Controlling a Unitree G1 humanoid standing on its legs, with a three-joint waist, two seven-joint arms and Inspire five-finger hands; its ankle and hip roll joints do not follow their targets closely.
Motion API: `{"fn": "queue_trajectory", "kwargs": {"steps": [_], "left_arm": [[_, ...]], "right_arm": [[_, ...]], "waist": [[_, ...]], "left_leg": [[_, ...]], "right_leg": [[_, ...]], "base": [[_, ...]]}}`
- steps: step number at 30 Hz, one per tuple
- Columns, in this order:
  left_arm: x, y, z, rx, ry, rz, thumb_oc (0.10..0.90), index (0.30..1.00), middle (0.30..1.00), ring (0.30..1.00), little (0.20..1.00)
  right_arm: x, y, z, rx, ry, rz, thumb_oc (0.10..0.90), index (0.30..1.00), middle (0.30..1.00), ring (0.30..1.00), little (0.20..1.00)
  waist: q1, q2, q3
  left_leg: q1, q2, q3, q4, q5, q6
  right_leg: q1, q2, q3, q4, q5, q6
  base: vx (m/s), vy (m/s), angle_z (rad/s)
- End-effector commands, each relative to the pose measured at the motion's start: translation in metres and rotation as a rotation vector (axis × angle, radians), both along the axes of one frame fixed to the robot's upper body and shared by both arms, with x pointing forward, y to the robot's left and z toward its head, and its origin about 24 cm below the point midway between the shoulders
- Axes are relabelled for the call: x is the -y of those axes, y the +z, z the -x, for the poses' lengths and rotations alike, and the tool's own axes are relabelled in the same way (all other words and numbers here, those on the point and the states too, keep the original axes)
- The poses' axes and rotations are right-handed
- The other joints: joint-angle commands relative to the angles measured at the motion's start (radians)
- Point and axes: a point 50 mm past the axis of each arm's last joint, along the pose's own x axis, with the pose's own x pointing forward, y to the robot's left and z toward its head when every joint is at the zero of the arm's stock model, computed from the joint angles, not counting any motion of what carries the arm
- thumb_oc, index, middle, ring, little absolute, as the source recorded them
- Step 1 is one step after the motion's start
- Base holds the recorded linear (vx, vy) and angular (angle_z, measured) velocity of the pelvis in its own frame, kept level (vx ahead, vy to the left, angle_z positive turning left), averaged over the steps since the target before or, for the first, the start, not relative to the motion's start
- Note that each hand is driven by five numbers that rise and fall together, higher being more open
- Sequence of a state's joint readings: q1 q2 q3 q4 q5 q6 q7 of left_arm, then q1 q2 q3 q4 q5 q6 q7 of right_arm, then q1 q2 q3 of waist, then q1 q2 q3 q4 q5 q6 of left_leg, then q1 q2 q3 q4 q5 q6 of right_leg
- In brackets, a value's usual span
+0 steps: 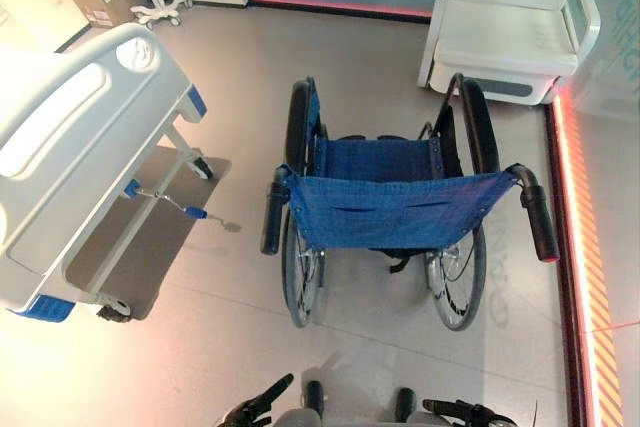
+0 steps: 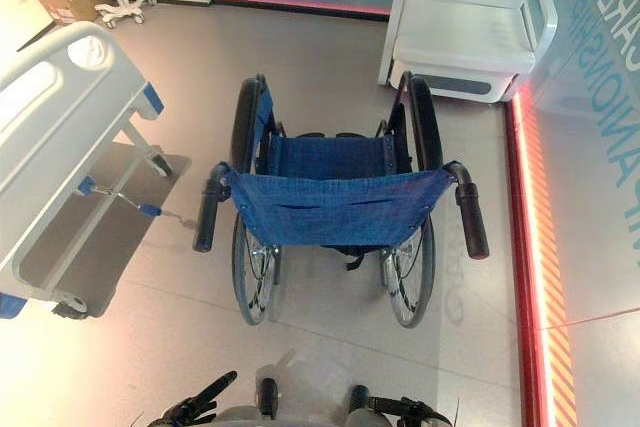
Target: Push the wheelchair next to the bed
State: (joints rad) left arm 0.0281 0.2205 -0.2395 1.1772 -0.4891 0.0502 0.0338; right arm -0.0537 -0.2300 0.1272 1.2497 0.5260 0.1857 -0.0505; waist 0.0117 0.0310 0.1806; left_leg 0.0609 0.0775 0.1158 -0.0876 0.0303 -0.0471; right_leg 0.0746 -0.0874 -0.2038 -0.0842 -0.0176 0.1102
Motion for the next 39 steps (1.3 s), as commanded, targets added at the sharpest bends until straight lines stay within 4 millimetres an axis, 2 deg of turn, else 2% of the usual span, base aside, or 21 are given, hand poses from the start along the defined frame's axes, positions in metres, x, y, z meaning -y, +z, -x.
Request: {"fn": "queue_trajectory", "kwargs": {"steps": [1,14,23,25,28,31,33,35,36,38,39], "left_arm": [[0.016,0.000,-0.016,0.030,-0.025,0.027,0.800,0.900,0.900,0.900,0.900],[0.014,-0.001,-0.010,0.012,0.007,0.017,0.800,0.900,0.900,0.900,0.900],[-0.002,0.002,-0.013,0.053,0.151,-0.028,0.800,0.900,0.900,0.900,0.900],[-0.014,0.006,-0.018,0.089,0.213,-0.026,0.800,0.900,0.900,0.900,0.900],[-0.035,0.019,-0.037,0.186,0.333,-0.023,0.800,0.900,0.900,0.900,0.900],[-0.050,0.032,-0.050,0.279,0.383,-0.051,0.800,0.900,0.900,0.900,0.900],[-0.070,0.046,-0.058,0.350,0.413,-0.077,0.800,0.900,0.900,0.900,0.900],[-0.081,0.056,-0.065,0.404,0.438,-0.093,0.800,0.900,0.900,0.900,0.900],[-0.092,0.067,-0.071,0.455,0.462,-0.099,0.800,0.900,0.900,0.900,0.900],[-0.097,0.074,-0.074,0.494,0.478,-0.101,0.800,0.900,0.900,0.900,0.900],[-0.103,0.084,-0.079,0.538,0.486,-0.102,0.800,0.900,0.900,0.900,0.900]], "right_arm": [[-0.011,-0.007,0.027,-0.129,0.060,-0.051,0.800,0.900,0.900,0.900,0.900],[-0.009,-0.007,0.030,-0.136,0.051,-0.042,0.800,0.900,0.900,0.900,0.900],[0.009,-0.003,0.025,-0.071,-0.038,0.037,0.800,0.900,0.900,0.900,0.900],[0.020,0.001,0.018,-0.020,-0.077,0.067,0.800,0.900,0.900,0.900,0.900],[0.041,0.013,-0.001,0.089,-0.157,0.139,0.800,0.900,0.900,0.900,0.900],[0.056,0.025,-0.016,0.197,-0.212,0.218,0.800,0.900,0.900,0.900,0.900],[0.069,0.039,-0.028,0.273,-0.256,0.265,0.800,0.900,0.900,0.900,0.900],[0.077,0.048,-0.035,0.325,-0.278,0.295,0.800,0.900,0.900,0.900,0.900],[0.088,0.062,-0.043,0.383,-0.298,0.332,0.800,0.900,0.900,0.900,0.900],[0.093,0.071,-0.048,0.428,-0.310,0.361,0.800,0.900,0.900,0.900,0.900],[0.099,0.083,-0.055,0.480,-0.331,0.390,0.800,0.900,0.900,0.900,0.900]], "waist": [[-0.018,-0.006,0.002],[-0.021,0.003,-0.006],[-0.024,0.009,-0.017],[-0.025,0.009,-0.018],[-0.027,0.005,-0.021],[-0.027,0.002,-0.022],[-0.029,-0.002,-0.023],[-0.030,-0.005,-0.023],[-0.033,-0.008,-0.024],[-0.035,-0.010,-0.025],[-0.037,-0.013,-0.026]], "left_leg": [[-0.045,-0.023,-0.001,0.000,-0.001,0.007],[-0.030,-0.023,-0.002,0.000,-0.006,0.006],[-0.009,-0.019,0.005,0.000,-0.009,-0.001],[-0.001,-0.017,0.007,0.000,-0.009,-0.003],[0.006,-0.014,0.012,0.000,-0.011,-0.002],[0.006,-0.012,0.013,0.000,-0.010,-0.001],[0.006,-0.011,0.015,0.000,-0.011,-0.001],[0.007,-0.011,0.015,0.000,-0.010,-0.001],[0.006,-0.011,0.016,0.000,-0.011,-0.001],[0.008,-0.011,0.018,0.000,-0.012,-0.001],[0.009,-0.011,0.018,0.000,-0.013,-0.001]], "right_leg": [[-0.053,-0.025,0.018,0.009,0.077,-0.004],[-0.039,-0.024,0.019,0.007,0.070,-0.007],[-0.017,-0.025,0.014,0.007,0.063,-0.007],[-0.008,-0.025,0.014,0.006,0.062,-0.006],[-0.003,-0.023,0.017,0.003,0.062,-0.004],[-0.004,-0.022,0.018,0.002,0.065,-0.004],[-0.004,-0.021,0.018,0.001,0.068,-0.003],[-0.005,-0.020,0.019,0.001,0.070,-0.002],[-0.004,-0.019,0.018,-0.001,0.071,-0.002],[-0.003,-0.019,0.018,-0.001,0.073,-0.002],[-0.002,-0.019,0.019,-0.002,0.072,-0.001]], "base": [[0.00,0.000,0.00],[0.00,0.000,0.00],[0.02,0.003,0.00],[0.06,0.001,0.01],[0.03,-0.012,0.00],[0.00,0.000,0.00],[0.00,0.000,0.00],[0.00,0.000,0.00],[0.00,0.000,0.00],[0.00,0.000,0.00],[0.00,0.000,0.00]]}}
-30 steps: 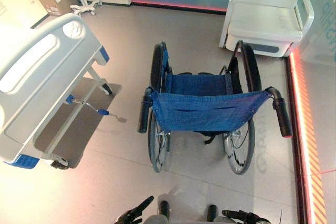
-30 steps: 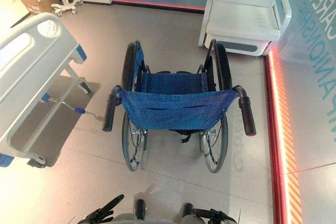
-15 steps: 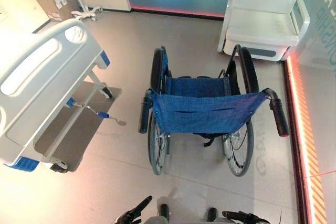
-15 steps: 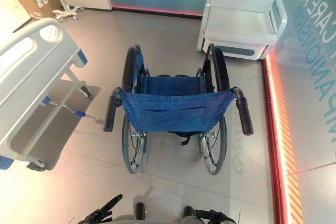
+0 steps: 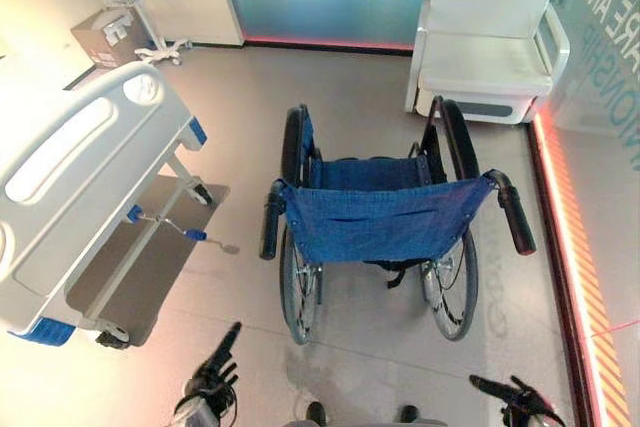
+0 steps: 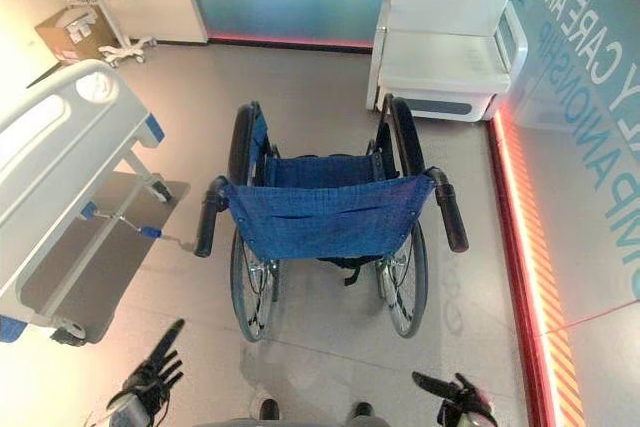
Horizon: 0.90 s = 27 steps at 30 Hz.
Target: Push the wheelchair next to the bed
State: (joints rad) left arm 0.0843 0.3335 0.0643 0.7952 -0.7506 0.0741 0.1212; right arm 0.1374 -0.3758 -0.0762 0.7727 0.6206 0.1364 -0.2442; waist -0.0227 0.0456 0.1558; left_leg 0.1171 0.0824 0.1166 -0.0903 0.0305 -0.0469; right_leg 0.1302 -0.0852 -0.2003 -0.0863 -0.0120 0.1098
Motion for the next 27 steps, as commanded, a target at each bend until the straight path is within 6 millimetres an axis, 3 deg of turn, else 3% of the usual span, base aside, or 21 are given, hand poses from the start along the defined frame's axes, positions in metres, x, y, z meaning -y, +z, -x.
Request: {"fn": "queue_trajectory", "kwargs": {"steps": [1,3,5,6,10,12,13,14,15,18,21,27], "left_arm": [[-0.041,0.036,-0.025,0.147,0.049,-0.114,0.800,0.900,0.900,0.900,0.900],[-0.048,0.054,-0.034,0.228,0.058,-0.125,0.800,0.900,0.900,0.900,0.900],[-0.049,0.061,-0.038,0.267,0.062,-0.124,0.800,0.900,0.900,0.900,0.900],[-0.051,0.072,-0.044,0.308,0.061,-0.126,0.800,0.900,0.900,0.900,0.900],[-0.056,0.096,-0.054,0.394,0.044,-0.170,0.800,0.900,0.900,0.900,0.900],[-0.068,0.128,-0.064,0.473,0.027,-0.309,0.800,0.900,0.900,0.900,0.900],[-0.072,0.142,-0.069,0.515,0.021,-0.344,0.800,0.900,0.900,0.900,0.900],[-0.072,0.143,-0.069,0.519,0.023,-0.345,0.800,0.900,0.900,0.900,0.900],[-0.074,0.163,-0.076,0.576,0.004,-0.394,0.800,0.900,0.900,0.900,0.900],[-0.069,0.196,-0.089,0.676,-0.052,-0.447,0.800,0.900,0.900,0.900,0.900],[-0.047,0.240,-0.108,0.836,-0.200,-0.489,0.800,0.900,0.900,0.900,0.900],[-0.013,0.272,-0.118,0.992,-0.359,-0.402,0.800,0.900,0.900,0.900,0.900]], "right_arm": [[0.028,0.038,-0.033,0.178,-0.089,0.147,0.800,0.900,0.900,0.900,0.900],[0.042,0.063,-0.044,0.283,-0.152,0.217,0.800,0.900,0.900,0.900,0.900],[0.049,0.076,-0.048,0.333,-0.174,0.261,0.800,0.900,0.900,0.900,0.900],[0.056,0.093,-0.054,0.391,-0.196,0.301,0.800,0.900,0.900,0.900,0.900],[0.067,0.131,-0.065,0.525,-0.245,0.406,0.800,0.900,0.900,0.900,0.900],[0.072,0.168,-0.077,0.650,-0.247,0.494,0.800,0.900,0.900,0.900,0.900],[0.071,0.182,-0.081,0.693,-0.234,0.522,0.800,0.900,0.900,0.900,0.900],[0.071,0.184,-0.082,0.697,-0.231,0.529,0.800,0.900,0.900,0.900,0.900],[0.070,0.201,-0.087,0.747,-0.205,0.562,0.800,0.900,0.900,0.900,0.900],[0.063,0.225,-0.097,0.820,-0.154,0.614,0.800,0.900,0.900,0.900,0.900],[0.056,0.261,-0.107,0.919,-0.144,0.726,0.800,0.900,0.900,0.900,0.900],[0.043,0.294,-0.114,1.082,-0.132,0.776,0.800,0.900,0.900,0.900,0.900]], "waist": [[-0.003,-0.029,-0.002],[-0.007,-0.031,-0.002],[-0.008,-0.031,-0.002],[-0.010,-0.032,-0.003],[-0.011,-0.029,-0.002],[-0.013,-0.025,-0.003],[-0.013,-0.024,-0.005],[-0.013,-0.024,-0.005],[-0.013,-0.024,-0.007],[-0.014,-0.022,-0.010],[-0.008,-0.018,-0.010],[0.005,-0.018,-0.007]], "left_leg": [[-0.046,-0.016,0.018,0.003,-0.013,-0.002],[-0.042,-0.014,0.022,0.003,-0.014,-0.002],[-0.040,-0.014,0.022,0.003,-0.014,-0.002],[-0.038,-0.013,0.023,0.003,-0.015,-0.001],[-0.036,-0.013,0.023,0.003,-0.017,0.000],[-0.035,-0.013,0.022,0.003,-0.017,0.000],[-0.034,-0.014,0.022,0.003,-0.017,-0.001],[-0.034,-0.014,0.022,0.003,-0.017,-0.001],[-0.033,-0.013,0.022,0.003,-0.017,-0.001],[-0.031,-0.011,0.024,0.003,-0.014,-0.002],[-0.031,-0.008,0.024,0.003,-0.010,-0.005],[-0.031,-0.009,0.017,0.003,-0.010,-0.005]], "right_leg": [[-0.056,-0.021,0.015,0.000,0.066,-0.001],[-0.053,-0.021,0.014,0.001,0.066,0.000],[-0.051,-0.020,0.014,0.001,0.066,-0.001],[-0.049,-0.020,0.015,0.000,0.065,-0.001],[-0.046,-0.019,0.018,0.000,0.062,-0.001],[-0.045,-0.020,0.023,-0.001,0.061,0.000],[-0.044,-0.020,0.024,-0.001,0.059,0.000],[-0.044,-0.020,0.024,-0.001,0.059,0.000],[-0.043,-0.020,0.026,-0.001,0.058,0.000],[-0.041,-0.021,0.030,-0.001,0.057,-0.001],[-0.039,-0.021,0.030,0.000,0.056,-0.001],[-0.034,-0.022,0.025,0.001,0.054,0.003]], "base": [[0.03,-0.012,0.00],[0.04,-0.007,0.00],[0.00,0.000,0.00],[0.03,-0.001,0.00],[0.01,0.000,0.00],[0.04,0.024,-0.03],[0.03,0.022,-0.02],[0.04,0.021,-0.02],[0.04,0.018,-0.02],[0.04,0.019,-0.02],[0.03,0.010,0.00],[0.00,0.000,0.00]]}}
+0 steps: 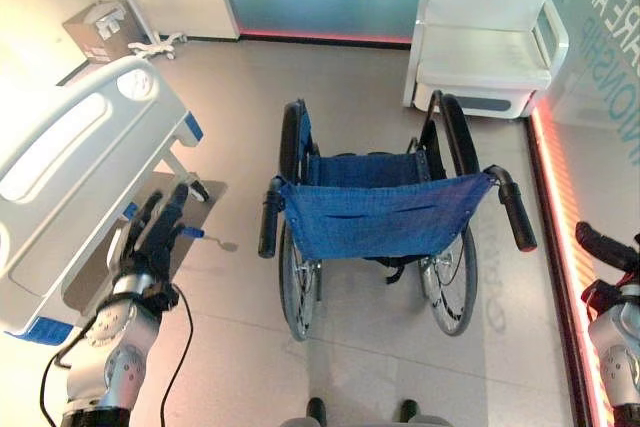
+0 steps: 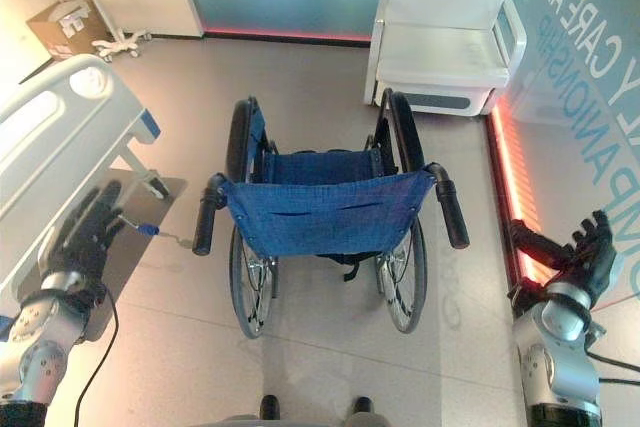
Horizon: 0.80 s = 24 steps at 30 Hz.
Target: Push the wheelchair next to the bed
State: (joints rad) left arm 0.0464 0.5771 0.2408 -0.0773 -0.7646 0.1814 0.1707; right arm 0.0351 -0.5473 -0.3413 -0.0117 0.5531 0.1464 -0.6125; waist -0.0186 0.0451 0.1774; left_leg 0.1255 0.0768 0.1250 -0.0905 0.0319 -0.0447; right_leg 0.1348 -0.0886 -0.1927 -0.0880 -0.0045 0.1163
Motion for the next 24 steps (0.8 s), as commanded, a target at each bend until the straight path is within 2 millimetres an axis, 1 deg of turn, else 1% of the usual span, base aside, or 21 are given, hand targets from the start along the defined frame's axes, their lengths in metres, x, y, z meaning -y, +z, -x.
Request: {"fn": "queue_trajectory", "kwargs": {"steps": [1,3,4,8,11,15,17,22,23,24], "left_arm": [[0.013,0.065,-0.017,0.226,-0.151,-0.084,0.800,0.900,0.900,0.900,0.900],[0.020,0.069,-0.019,0.241,-0.197,-0.065,0.800,0.900,0.900,0.900,0.900],[0.028,0.073,-0.019,0.252,-0.255,-0.036,0.800,0.900,0.900,0.900,0.900],[0.043,0.070,-0.019,0.216,-0.377,-0.008,0.800,0.900,0.900,0.900,0.900],[0.052,0.067,-0.019,0.175,-0.460,-0.001,0.800,0.900,0.900,0.900,0.900],[0.056,0.069,-0.020,0.152,-0.502,-0.022,0.800,0.900,0.900,0.900,0.900],[0.055,0.069,-0.020,0.129,-0.510,-0.063,0.800,0.900,0.900,0.900,0.900],[0.051,0.066,-0.020,0.062,-0.514,-0.169,0.800,0.900,0.900,0.900,0.900],[0.048,0.066,-0.021,0.042,-0.514,-0.212,0.800,0.900,0.900,0.900,0.900],[0.048,0.066,-0.021,0.039,-0.518,-0.215,0.800,0.900,0.900,0.900,0.900]], "right_arm": [[-0.005,0.088,-0.012,0.317,0.016,0.271,0.800,0.900,0.900,0.900,0.900],[-0.011,0.093,-0.014,0.337,0.056,0.285,0.800,0.900,0.900,0.900,0.900],[-0.020,0.100,-0.018,0.360,0.150,0.281,0.800,0.900,0.900,0.900,0.900],[-0.042,0.107,-0.024,0.380,0.343,0.268,0.800,0.900,0.900,0.900,0.900],[-0.052,0.114,-0.025,0.419,0.417,0.258,0.800,0.900,0.900,0.900,0.900],[-0.060,0.122,-0.025,0.465,0.471,0.245,0.800,0.900,0.900,0.900,0.900],[-0.067,0.125,-0.025,0.469,0.512,0.231,0.800,0.900,0.900,0.900,0.900],[-0.074,0.122,-0.028,0.426,0.556,0.224,0.800,0.900,0.900,0.900,0.900],[-0.075,0.120,-0.030,0.395,0.570,0.214,0.800,0.900,0.900,0.900,0.900],[-0.075,0.119,-0.031,0.387,0.574,0.212,0.800,0.900,0.900,0.900,0.900]], "waist": [[0.003,-0.018,-0.027],[0.006,-0.019,-0.028],[0.009,-0.019,-0.028],[0.011,-0.024,-0.028],[0.013,-0.026,-0.026],[0.014,-0.028,-0.022],[0.014,-0.029,-0.020],[0.016,-0.031,-0.019],[0.017,-0.032,-0.019],[0.017,-0.032,-0.018]], "left_leg": [[-0.039,-0.004,0.008,0.003,-0.012,-0.007],[-0.039,-0.004,0.007,0.003,-0.012,-0.007],[-0.038,-0.002,0.009,0.003,-0.012,-0.008],[-0.035,0.002,0.015,0.003,-0.009,-0.010],[-0.036,0.006,0.019,0.003,-0.006,-0.012],[-0.039,0.007,0.022,0.003,-0.006,-0.013],[-0.037,0.007,0.023,0.003,-0.006,-0.012],[-0.033,0.007,0.029,0.003,-0.004,-0.011],[-0.034,0.007,0.031,0.003,-0.002,-0.012],[-0.034,0.007,0.031,0.003,-0.002,-0.012]], "right_leg": [[-0.038,-0.019,0.016,0.003,0.046,-0.003],[-0.038,-0.019,0.016,0.003,0.046,-0.002],[-0.037,-0.020,0.014,0.003,0.046,0.000],[-0.035,-0.018,0.014,0.003,0.046,0.001],[-0.035,-0.017,0.014,0.004,0.045,0.002],[-0.039,-0.015,0.018,0.004,0.047,0.005],[-0.040,-0.014,0.020,0.004,0.049,0.006],[-0.038,-0.014,0.021,0.003,0.050,0.009],[-0.038,-0.014,0.022,0.002,0.051,0.010],[-0.038,-0.014,0.022,0.002,0.052,0.010]], "base": [[0.00,0.000,0.00],[0.02,-0.011,0.00],[0.03,-0.019,0.00],[0.04,-0.023,0.00],[0.01,-0.009,0.00],[0.00,0.000,0.00],[0.04,-0.016,0.01],[0.03,-0.011,0.00],[0.03,-0.012,-0.01],[0.03,-0.014,-0.01]]}}
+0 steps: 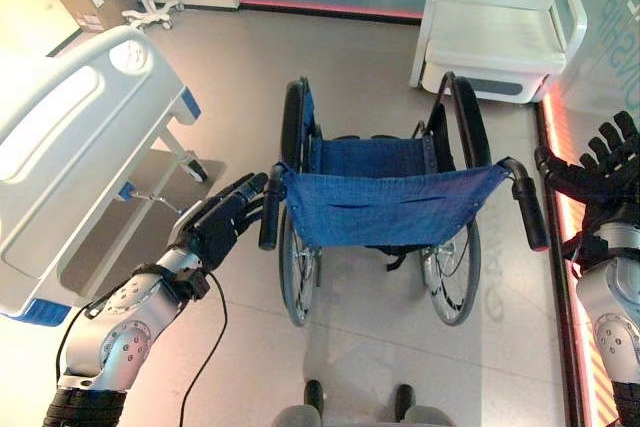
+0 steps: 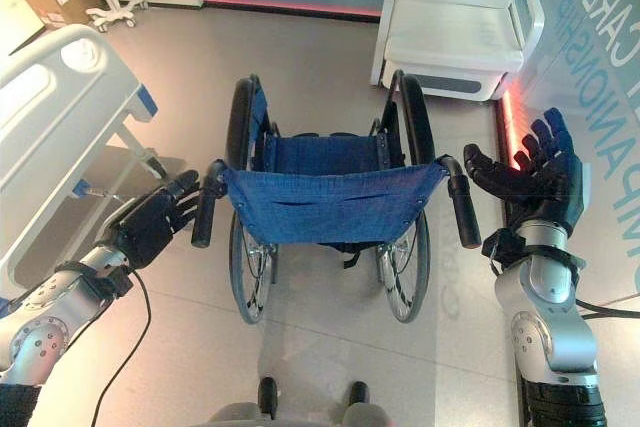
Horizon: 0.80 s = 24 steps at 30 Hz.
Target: Push the wheelchair next to the bed
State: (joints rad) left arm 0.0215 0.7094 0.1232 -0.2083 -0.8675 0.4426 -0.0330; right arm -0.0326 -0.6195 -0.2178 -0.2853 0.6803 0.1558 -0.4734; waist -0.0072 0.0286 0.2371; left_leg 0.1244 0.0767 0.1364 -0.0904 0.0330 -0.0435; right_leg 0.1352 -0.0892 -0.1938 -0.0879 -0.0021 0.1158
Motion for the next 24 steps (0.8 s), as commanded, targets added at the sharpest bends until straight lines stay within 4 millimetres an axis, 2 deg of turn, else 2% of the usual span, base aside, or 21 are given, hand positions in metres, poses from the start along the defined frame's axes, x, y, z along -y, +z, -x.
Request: {"fn": "queue_trajectory", "kwargs": {"steps": [1,14,19,24], "left_arm": [[0.005,0.059,-0.015,0.233,-0.102,-0.142,0.800,0.900,0.900,0.900,0.900],[0.021,0.064,-0.023,0.214,-0.219,-0.134,0.800,0.900,0.900,0.900,0.900],[0.023,0.065,-0.026,0.184,-0.225,-0.151,0.800,0.900,0.900,0.900,0.900],[0.022,0.064,-0.027,0.142,-0.238,-0.165,0.800,0.900,0.900,0.900,0.900]], "right_arm": [[-0.015,0.058,-0.005,0.170,0.129,0.143,0.800,0.900,0.900,0.900,0.900],[-0.029,0.034,-0.020,-0.017,0.251,0.139,0.800,0.900,0.900,0.900,0.900],[-0.021,0.037,-0.023,-0.086,0.148,0.362,0.800,0.900,0.900,0.900,0.900],[-0.013,0.044,-0.025,-0.126,0.083,0.494,0.800,0.900,0.900,0.900,0.900]], "waist": [[0.006,-0.017,-0.078],[0.005,-0.025,-0.056],[0.001,-0.026,-0.056],[0.000,-0.025,-0.049]], "left_leg": [[-0.034,0.007,0.021,0.003,-0.002,-0.013],[-0.039,0.011,0.030,0.003,0.009,-0.014],[-0.035,0.013,0.034,0.003,0.012,-0.016],[-0.030,0.015,0.037,0.003,0.016,-0.017]], "right_leg": [[-0.039,-0.014,0.022,0.001,0.050,0.011],[-0.046,-0.014,0.022,0.001,0.060,0.017],[-0.043,-0.013,0.023,0.001,0.060,0.020],[-0.039,-0.010,0.027,0.001,0.061,0.020]], "base": [[0.00,0.000,0.00],[0.00,0.000,0.00],[0.00,0.000,0.00],[0.00,0.000,0.00]]}}
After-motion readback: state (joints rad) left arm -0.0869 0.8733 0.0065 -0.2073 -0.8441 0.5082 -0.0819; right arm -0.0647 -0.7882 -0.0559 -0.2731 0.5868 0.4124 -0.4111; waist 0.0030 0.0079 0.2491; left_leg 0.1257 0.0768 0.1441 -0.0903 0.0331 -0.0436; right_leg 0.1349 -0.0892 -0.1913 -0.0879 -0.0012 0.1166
